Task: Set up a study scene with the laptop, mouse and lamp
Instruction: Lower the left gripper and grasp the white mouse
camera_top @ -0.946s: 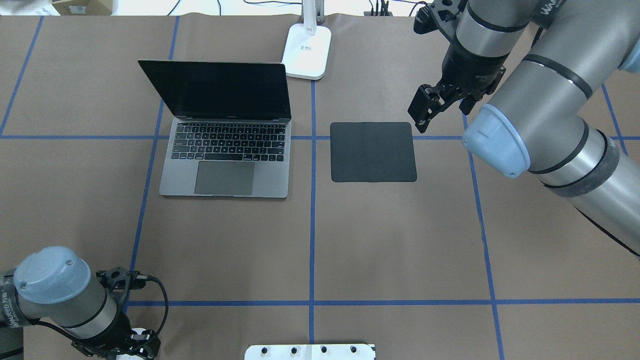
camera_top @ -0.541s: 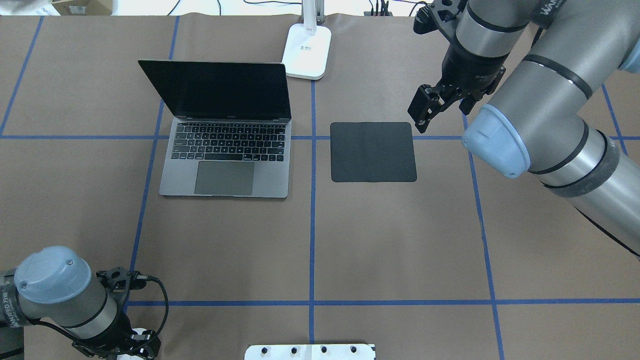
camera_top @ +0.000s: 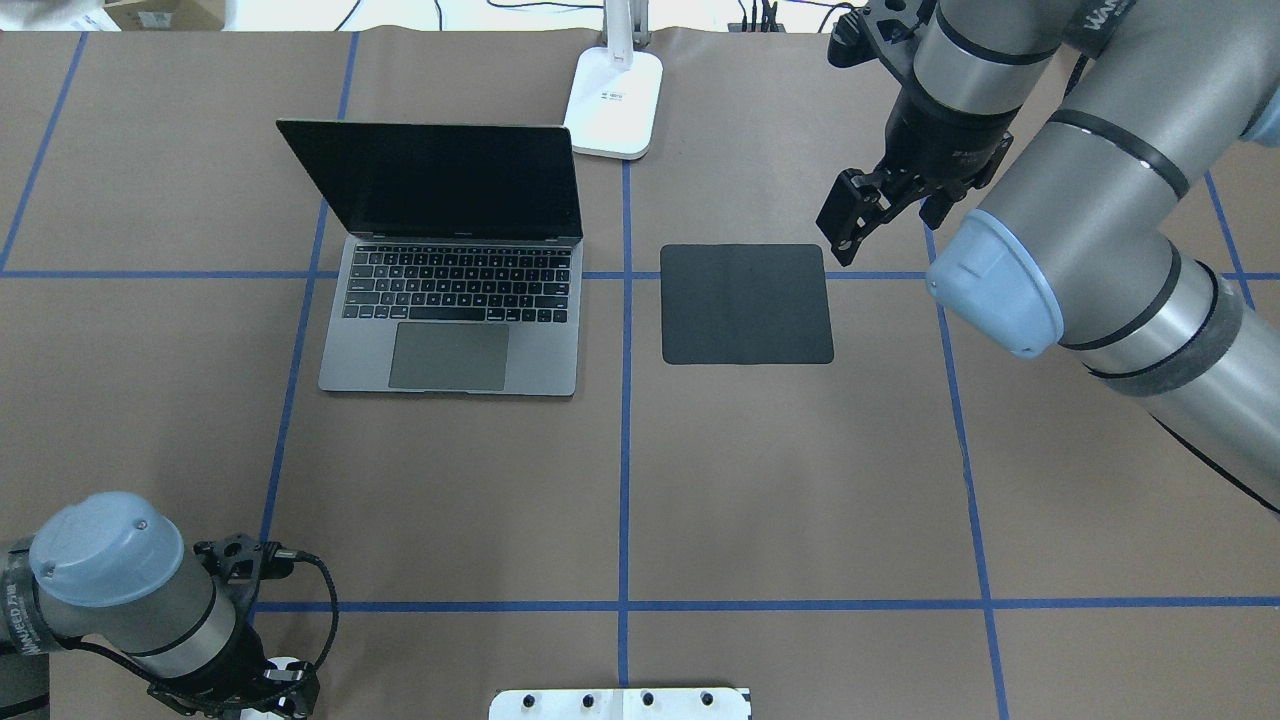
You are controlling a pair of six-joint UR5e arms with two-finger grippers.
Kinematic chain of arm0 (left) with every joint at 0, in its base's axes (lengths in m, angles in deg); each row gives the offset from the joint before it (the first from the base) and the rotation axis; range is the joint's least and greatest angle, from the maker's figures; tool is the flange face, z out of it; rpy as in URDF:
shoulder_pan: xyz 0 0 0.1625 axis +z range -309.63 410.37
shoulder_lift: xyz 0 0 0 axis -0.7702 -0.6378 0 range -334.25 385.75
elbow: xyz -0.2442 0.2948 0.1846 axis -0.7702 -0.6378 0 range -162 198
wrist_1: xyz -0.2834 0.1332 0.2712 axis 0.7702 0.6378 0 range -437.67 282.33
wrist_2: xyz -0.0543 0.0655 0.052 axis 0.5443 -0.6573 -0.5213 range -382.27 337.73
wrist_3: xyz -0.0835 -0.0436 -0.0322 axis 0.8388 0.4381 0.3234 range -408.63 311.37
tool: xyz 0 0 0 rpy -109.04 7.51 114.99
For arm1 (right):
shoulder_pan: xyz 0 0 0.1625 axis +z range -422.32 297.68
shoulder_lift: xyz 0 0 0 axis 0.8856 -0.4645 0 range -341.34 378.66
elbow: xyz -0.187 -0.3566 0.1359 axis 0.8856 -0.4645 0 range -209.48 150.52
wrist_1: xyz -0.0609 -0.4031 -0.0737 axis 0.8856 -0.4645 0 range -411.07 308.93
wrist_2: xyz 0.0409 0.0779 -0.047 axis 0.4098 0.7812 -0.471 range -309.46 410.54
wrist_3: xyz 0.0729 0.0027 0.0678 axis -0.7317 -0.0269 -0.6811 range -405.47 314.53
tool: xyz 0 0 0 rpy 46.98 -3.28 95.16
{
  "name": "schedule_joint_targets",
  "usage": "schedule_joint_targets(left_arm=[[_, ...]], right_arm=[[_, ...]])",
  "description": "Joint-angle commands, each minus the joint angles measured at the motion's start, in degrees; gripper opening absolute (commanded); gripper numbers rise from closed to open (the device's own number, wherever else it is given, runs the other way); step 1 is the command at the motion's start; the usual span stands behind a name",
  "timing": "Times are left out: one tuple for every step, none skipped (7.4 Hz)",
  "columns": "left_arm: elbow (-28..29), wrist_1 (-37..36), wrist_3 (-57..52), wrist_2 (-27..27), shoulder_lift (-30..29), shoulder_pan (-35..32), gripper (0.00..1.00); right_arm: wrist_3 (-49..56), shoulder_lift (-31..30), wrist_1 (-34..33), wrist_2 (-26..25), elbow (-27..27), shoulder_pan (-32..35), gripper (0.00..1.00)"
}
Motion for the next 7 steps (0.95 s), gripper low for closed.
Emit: schedule_joint_targets(left_arm=[[-0.9, -0.2, 1.3, 0.4, -0.2, 0.0, 0.68], [-1.3, -0.3, 1.6, 1.9, -0.3, 0.0, 0.68], [-1.4, -0.4, 1.6, 2.0, -0.3, -0.3, 0.68], [-2.4, -0.7, 1.6, 2.1, -0.3, -0.9, 0.68], [-4.0, -0.9, 1.7, 1.9, -0.2, -1.7, 0.68], [-4.1, -0.9, 1.7, 1.9, -0.2, -3.8, 0.68], [-4.1, -1.0, 1.7, 1.9, -0.3, -4.2, 0.68]], right_arm=[[0.1, -0.1, 0.0, 0.0, 0.0, 0.0, 1.0], [0.1, -0.4, 0.1, 0.1, 0.0, 0.1, 1.0], [0.2, -0.6, 0.1, 0.1, -0.2, 0.1, 1.0], [0.3, -0.7, 0.1, 0.0, -0.3, 0.2, 1.0], [2.7, -0.9, 0.2, 0.2, -0.5, 1.7, 1.0], [5.7, -0.9, 0.1, 0.1, -0.8, 4.9, 1.0], [6.1, -1.0, 0.1, 0.2, -1.3, 7.5, 1.0]])
